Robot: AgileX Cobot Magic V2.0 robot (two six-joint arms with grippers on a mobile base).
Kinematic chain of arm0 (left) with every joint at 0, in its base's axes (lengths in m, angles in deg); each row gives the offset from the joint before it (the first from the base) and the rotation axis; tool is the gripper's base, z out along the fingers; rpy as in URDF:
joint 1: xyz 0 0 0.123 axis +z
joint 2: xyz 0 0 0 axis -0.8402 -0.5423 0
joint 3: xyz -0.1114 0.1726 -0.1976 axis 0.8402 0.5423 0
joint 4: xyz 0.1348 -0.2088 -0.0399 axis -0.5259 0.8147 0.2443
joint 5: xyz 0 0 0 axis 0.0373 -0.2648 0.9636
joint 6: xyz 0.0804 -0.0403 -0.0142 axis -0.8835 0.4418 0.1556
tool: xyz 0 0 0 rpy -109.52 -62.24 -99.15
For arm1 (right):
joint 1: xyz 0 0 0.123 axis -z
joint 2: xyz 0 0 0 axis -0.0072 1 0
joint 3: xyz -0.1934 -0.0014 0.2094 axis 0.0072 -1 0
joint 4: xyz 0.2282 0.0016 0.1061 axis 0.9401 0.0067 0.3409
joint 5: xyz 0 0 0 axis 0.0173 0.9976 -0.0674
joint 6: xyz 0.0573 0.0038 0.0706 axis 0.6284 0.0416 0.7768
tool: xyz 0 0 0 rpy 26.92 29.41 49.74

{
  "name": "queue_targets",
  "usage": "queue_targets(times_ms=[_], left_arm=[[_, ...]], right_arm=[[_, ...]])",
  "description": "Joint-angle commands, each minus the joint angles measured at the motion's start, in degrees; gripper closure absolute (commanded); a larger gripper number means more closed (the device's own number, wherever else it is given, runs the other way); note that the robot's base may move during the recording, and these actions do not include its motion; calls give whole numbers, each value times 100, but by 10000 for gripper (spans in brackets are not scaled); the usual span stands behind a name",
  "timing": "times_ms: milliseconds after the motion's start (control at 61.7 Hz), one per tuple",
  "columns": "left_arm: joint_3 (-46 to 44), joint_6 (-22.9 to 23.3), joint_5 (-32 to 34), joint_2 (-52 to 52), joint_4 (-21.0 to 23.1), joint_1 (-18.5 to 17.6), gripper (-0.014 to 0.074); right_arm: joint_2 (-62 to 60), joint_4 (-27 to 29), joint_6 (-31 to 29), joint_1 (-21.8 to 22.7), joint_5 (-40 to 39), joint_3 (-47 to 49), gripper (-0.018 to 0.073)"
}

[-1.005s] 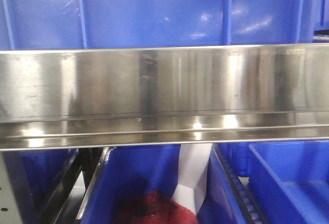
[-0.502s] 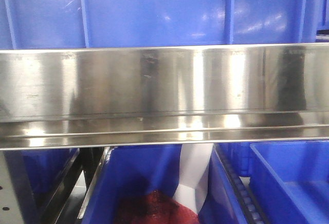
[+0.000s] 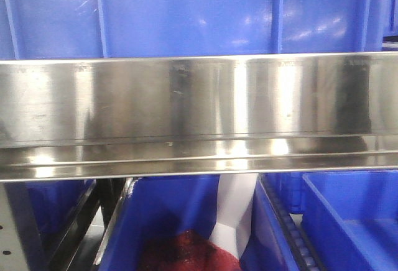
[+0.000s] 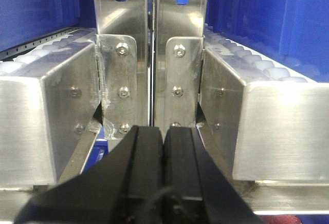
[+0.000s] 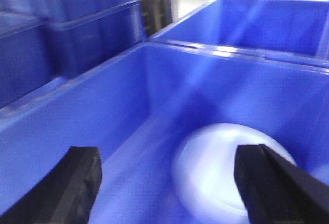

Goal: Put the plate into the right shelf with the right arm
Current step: 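Lower the plate with the right gripper into a blue bin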

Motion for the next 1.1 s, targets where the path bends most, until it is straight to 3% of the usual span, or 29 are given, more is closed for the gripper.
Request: queue_targets(times_ms=[0,65,130,211,243,308,1086], left_arm=[[46,19,490,37,33,8,643],[46,19,490,37,33,8,643],[46,19,490,37,33,8,643],[46,19,490,37,33,8,643],[46,19,490,37,33,8,643],[46,19,490,37,33,8,643],[46,19,490,37,33,8,643]], right_arm=[[-616,-17,11,19,18,254,-13],[-841,-156,11,19,244,254,94],[-1057,-277,11,19,406,254,240],[-1362,-300,17,19,575,254,484],[-1448,-300,17,19,589,254,527],[-1631,-300,17,19,594,254,491],[-2047,-300,17,19,553,-45,494]])
